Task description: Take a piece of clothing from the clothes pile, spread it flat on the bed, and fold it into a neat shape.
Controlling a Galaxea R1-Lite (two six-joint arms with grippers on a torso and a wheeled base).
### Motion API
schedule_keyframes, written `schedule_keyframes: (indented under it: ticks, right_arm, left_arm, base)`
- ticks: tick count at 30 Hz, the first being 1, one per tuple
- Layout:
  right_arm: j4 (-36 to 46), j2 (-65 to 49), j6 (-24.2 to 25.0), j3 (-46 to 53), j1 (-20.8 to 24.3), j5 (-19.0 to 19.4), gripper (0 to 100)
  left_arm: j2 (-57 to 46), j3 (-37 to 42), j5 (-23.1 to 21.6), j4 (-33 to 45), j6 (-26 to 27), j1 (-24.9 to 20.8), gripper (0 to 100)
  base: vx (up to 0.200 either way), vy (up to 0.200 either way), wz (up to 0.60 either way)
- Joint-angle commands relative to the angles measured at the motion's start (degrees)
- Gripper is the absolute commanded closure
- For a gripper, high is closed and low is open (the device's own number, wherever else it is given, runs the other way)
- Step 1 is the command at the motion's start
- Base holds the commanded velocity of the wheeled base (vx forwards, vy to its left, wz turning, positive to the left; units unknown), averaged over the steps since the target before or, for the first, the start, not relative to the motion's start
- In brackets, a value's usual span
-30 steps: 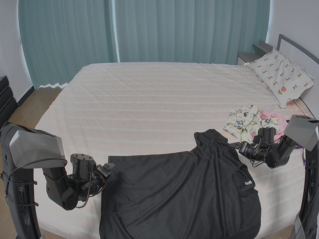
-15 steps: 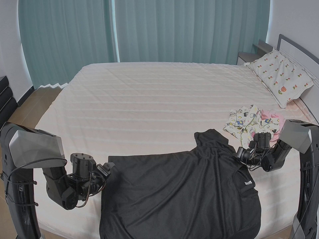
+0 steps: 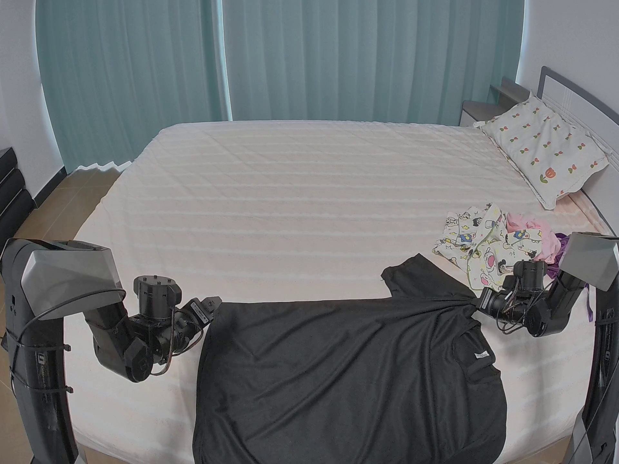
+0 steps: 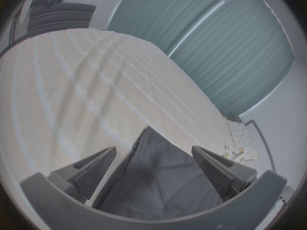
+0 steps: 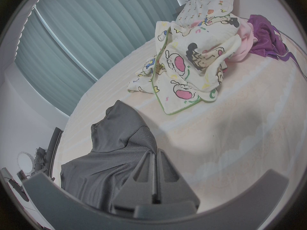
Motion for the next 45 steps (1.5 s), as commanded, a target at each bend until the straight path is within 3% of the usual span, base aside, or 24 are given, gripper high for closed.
schedule_keyframes:
  ticks: [1,8,16,21,22,30,37,45]
  right_arm:
    - [-2.8,1.8,0.3,0.7,1.3,-0.3,100]
    - [-2.9,1.6,1.4,0.8,2.3,-0.3,100]
    - [-3.0,1.5,2.4,1.1,2.3,-0.2,100]
    - [-3.0,1.6,2.4,1.0,2.3,-0.2,100]
    - [-3.0,1.6,2.4,1.0,2.3,-0.2,100]
    - [-2.9,1.6,2.4,1.0,2.4,-0.3,100]
    - [-3.0,1.5,2.5,0.5,2.4,-0.4,100]
    - [-6.6,2.8,3.6,0.1,2.4,-1.2,100]
  left_arm:
    - [5.2,-8.0,-1.8,5.0,4.0,3.1,0]
    - [7.2,-17.8,-8.5,11.9,4.4,2.6,0]
    - [10.2,-24.3,-9.3,14.6,4.5,1.3,0]
    - [11.7,-25.1,-9.2,16.6,9.7,0.9,0]
    - [12.1,-25.3,-9.1,16.7,10.5,0.9,100]
    - [12.5,-27.1,-7.7,16.8,10.9,1.4,100]
    - [12.2,-28.5,-4.8,15.8,14.8,5.1,100]
    - [12.4,-32.7,-1.9,16.1,15.4,8.8,100]
  base:
    - [0.0,0.0,0.0]
    - [0.0,0.0,0.0]
    - [0.0,0.0,0.0]
    - [0.0,0.0,0.0]
    - [0.0,0.0,0.0]
    - [0.0,0.0,0.0]
    - [0.0,0.0,0.0]
    - [0.0,0.0,0.0]
